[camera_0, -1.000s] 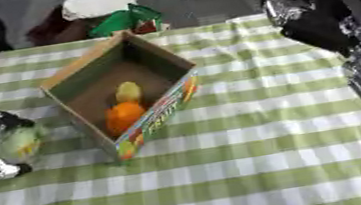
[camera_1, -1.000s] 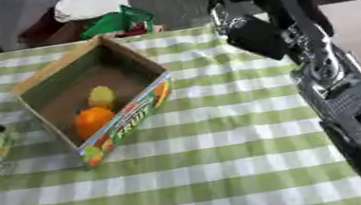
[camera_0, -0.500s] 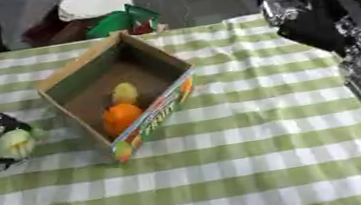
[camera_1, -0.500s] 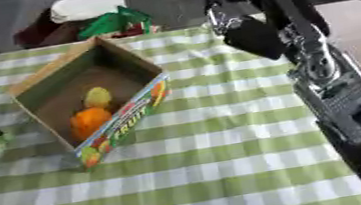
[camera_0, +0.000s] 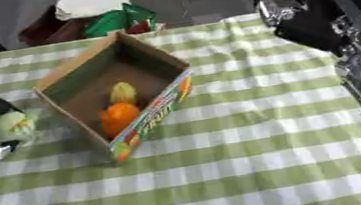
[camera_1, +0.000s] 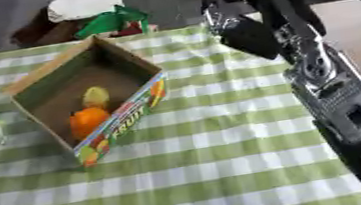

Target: Pick up objects on the table and place them in the box.

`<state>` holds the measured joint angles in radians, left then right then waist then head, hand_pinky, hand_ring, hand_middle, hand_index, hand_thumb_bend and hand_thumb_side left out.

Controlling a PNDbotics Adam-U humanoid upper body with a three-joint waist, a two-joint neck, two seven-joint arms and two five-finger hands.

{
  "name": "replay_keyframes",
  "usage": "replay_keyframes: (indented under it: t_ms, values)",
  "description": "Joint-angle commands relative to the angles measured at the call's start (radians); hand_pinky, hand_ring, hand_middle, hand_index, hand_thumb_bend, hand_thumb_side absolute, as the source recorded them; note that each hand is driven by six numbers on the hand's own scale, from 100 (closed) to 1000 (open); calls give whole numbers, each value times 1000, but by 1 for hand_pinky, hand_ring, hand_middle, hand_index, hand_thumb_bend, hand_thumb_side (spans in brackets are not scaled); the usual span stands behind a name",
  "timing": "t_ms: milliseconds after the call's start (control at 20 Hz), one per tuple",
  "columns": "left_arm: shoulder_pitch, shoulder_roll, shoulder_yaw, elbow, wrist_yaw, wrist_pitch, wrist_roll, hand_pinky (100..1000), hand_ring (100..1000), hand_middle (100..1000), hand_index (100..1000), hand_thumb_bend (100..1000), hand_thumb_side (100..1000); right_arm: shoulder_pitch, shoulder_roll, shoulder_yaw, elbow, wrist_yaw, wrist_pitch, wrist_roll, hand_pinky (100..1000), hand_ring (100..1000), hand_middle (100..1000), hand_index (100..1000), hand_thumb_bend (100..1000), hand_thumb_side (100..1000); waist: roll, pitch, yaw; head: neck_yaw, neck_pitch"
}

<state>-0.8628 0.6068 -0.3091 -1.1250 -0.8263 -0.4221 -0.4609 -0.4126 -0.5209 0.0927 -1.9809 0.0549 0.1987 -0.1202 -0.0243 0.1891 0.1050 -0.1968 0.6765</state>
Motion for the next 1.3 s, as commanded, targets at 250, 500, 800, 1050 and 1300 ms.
replay_keyframes:
  t_ms: [250,500,800,1050,1300]
  values:
    - [-44,57,55,-107,56,45,117,100,293,274,288,100,306,-15,-14,-11,-19,-1,1,-8,798,858,725,880,100,345,4,-9,0,-4,-2]
    - [-89,48,64,-118,69,45,155,100,289,235,261,100,316,-19,-16,-11,-19,-1,0,-9,798,858,725,880,100,345,6,-4,-5,0,-10]
    - [-166,3,76,-141,34,35,176,100,286,224,254,100,326,-22,-15,-10,-19,-2,-1,-9,799,858,724,880,100,342,9,1,-8,4,-17]
    - [-246,-119,73,-85,-27,-1,206,100,293,226,254,100,331,-42,-8,-5,-19,-10,-4,-5,798,858,724,880,100,343,5,6,-19,12,-30]
    - [-282,-233,72,-7,-131,-47,251,100,310,230,254,100,329,-78,-3,5,-19,-19,-14,5,797,858,725,879,100,344,0,16,-38,31,-43]
